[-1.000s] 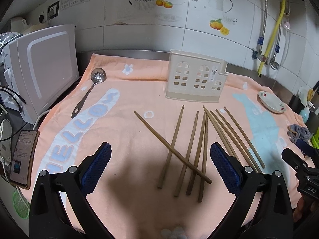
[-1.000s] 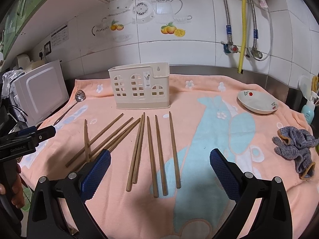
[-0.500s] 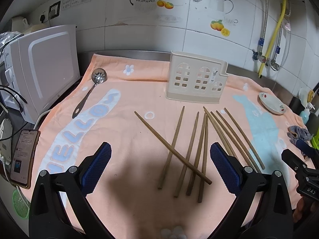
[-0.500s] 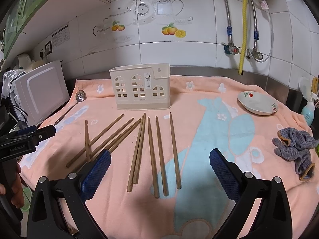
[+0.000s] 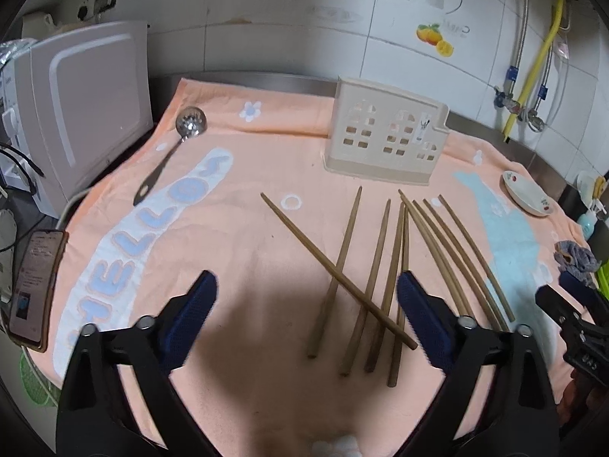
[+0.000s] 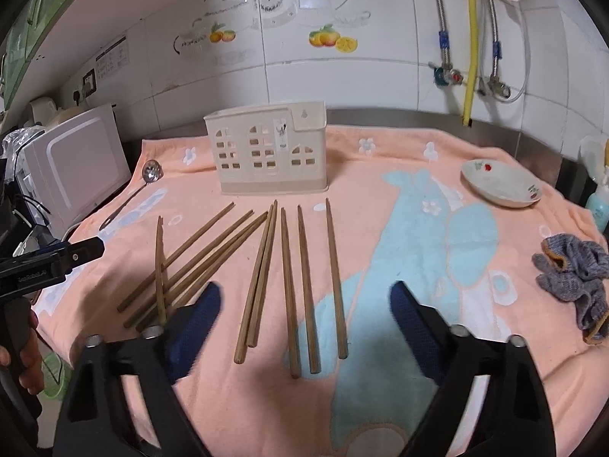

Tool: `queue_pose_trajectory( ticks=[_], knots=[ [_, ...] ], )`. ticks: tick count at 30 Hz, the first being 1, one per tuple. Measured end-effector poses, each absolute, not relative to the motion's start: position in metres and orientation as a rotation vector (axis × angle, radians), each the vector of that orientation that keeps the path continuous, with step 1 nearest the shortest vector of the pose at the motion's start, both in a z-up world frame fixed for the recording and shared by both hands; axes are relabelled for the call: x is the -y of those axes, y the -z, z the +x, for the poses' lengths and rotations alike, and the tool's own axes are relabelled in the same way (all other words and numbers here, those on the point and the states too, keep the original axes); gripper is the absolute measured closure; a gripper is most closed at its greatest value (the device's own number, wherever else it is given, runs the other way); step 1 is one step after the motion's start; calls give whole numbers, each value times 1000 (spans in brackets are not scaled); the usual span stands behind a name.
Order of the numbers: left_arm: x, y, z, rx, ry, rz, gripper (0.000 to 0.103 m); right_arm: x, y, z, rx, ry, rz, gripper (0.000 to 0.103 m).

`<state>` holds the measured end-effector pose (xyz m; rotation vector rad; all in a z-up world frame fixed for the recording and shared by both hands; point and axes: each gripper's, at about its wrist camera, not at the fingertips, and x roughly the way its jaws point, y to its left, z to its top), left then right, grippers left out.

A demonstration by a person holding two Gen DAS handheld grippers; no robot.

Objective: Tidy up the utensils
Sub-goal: 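Close the left tool on a brown wooden chopstick while the right tool approaches another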

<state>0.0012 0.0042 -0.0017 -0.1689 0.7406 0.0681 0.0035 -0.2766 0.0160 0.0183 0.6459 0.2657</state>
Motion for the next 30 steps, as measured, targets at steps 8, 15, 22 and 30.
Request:
queue_pose_trajectory(
  ticks=[8,15,22,30],
  knots=[
    [-1,21,11,-806,-9,-256,50,279,-4,15,-690,-291,18,32],
    [27,33,15,-844,67,-298,74,280,5,23,-719,-317,22,44],
    [30,45,30,-916,60,-348,79,287,14,34,-747,-337,48,52],
    [26,53,44,-967,6,-408,79,286,21,42,-758,-365,52,54]
  ],
)
